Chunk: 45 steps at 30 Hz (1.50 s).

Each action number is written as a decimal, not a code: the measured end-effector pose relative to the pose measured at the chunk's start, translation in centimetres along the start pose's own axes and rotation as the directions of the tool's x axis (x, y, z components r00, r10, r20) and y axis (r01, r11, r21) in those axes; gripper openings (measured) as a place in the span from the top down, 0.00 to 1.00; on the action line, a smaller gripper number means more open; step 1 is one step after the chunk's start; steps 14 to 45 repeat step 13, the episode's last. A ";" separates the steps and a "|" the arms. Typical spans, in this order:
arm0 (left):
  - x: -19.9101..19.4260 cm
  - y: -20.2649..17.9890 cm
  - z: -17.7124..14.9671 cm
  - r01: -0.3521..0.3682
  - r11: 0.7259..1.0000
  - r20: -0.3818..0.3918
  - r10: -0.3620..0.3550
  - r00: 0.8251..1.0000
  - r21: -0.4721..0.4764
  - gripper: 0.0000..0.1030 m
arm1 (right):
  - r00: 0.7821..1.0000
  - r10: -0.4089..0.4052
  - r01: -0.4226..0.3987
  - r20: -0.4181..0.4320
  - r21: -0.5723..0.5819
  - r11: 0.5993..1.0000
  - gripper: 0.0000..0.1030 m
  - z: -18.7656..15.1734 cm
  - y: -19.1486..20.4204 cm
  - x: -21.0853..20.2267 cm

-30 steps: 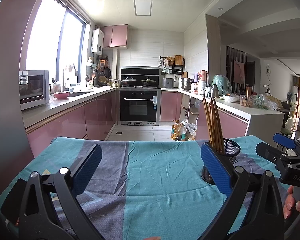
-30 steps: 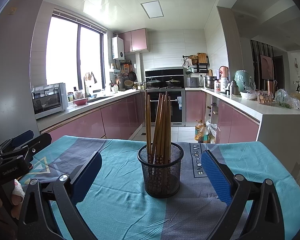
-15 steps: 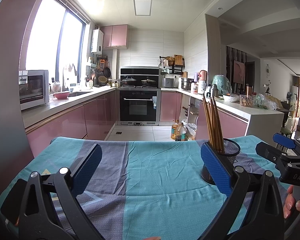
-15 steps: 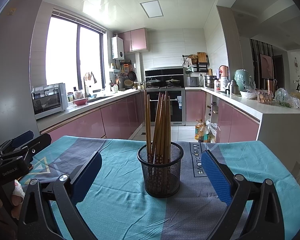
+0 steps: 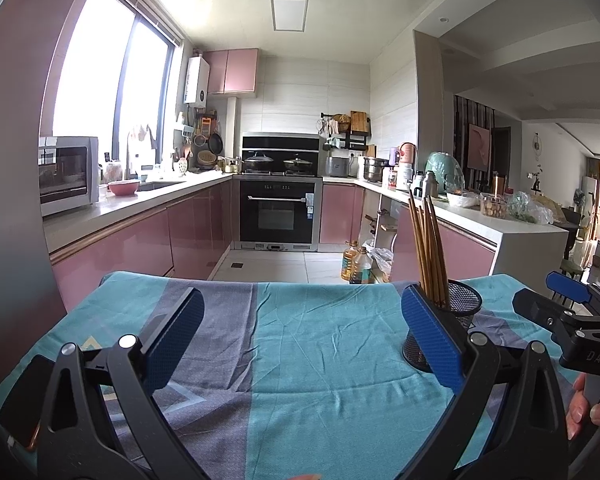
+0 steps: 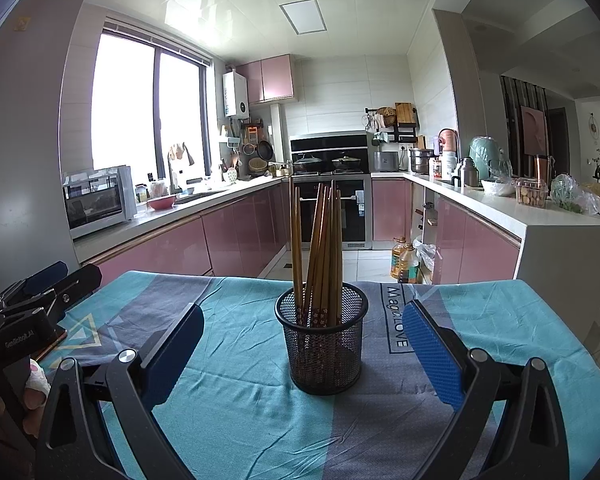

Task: Organize utensils

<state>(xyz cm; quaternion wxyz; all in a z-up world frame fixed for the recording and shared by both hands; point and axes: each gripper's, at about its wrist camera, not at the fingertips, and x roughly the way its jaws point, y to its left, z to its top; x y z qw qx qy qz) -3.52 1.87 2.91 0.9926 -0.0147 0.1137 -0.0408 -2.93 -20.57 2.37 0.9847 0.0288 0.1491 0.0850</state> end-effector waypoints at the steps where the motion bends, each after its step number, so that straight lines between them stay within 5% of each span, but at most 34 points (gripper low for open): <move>1: 0.0 0.0 -0.1 -0.005 1.000 -0.001 0.005 1.000 0.002 0.06 | 1.000 0.000 0.000 0.000 0.000 1.000 0.07 0.0 0.0 0.0; 8: 0.8 0.0 -0.5 -0.010 1.000 -0.046 0.009 0.999 -0.013 0.06 | 1.000 -0.004 0.004 -0.018 0.004 1.000 0.07 -0.3 -0.4 0.4; 13: 2.8 0.9 -1.5 -0.037 0.999 -0.151 0.033 0.988 -0.019 0.06 | 0.983 -0.080 0.087 -0.164 0.034 0.996 0.06 -1.8 -3.9 2.9; 45: 2.8 0.9 -1.5 -0.037 0.999 -0.151 0.033 0.988 -0.019 0.06 | 0.983 -0.080 0.087 -0.164 0.034 0.996 0.06 -1.8 -3.9 2.9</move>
